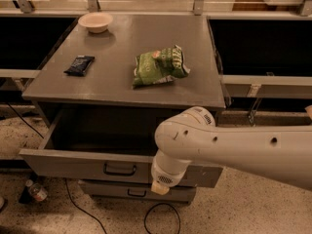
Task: Close top drawer
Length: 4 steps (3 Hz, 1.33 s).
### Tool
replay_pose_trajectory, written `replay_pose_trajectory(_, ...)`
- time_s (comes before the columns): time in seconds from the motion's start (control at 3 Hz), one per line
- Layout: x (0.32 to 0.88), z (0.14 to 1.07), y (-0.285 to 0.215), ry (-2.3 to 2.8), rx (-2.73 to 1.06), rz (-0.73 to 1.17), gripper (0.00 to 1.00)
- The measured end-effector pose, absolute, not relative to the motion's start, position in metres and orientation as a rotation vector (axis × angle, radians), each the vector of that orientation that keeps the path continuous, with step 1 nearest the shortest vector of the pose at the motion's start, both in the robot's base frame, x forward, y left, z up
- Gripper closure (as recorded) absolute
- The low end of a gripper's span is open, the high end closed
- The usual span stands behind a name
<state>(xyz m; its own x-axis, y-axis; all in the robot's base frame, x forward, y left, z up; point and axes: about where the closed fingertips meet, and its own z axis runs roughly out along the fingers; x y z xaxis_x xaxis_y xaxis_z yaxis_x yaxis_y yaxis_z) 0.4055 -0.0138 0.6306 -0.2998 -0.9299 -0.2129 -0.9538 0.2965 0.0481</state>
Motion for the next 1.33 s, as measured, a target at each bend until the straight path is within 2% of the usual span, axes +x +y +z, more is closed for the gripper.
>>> replay_pose_trajectory(0.67,0.419,0.622,-0.014,2.436,-1.723,0.247,1.0)
replay_pose_trajectory(1.0,0.457,0.616,-0.005,2.445,-1.708,0.184,1.0)
replay_pose_trajectory(1.33,0.456,0.614,-0.005,2.459,-1.7,0.179,1.0)
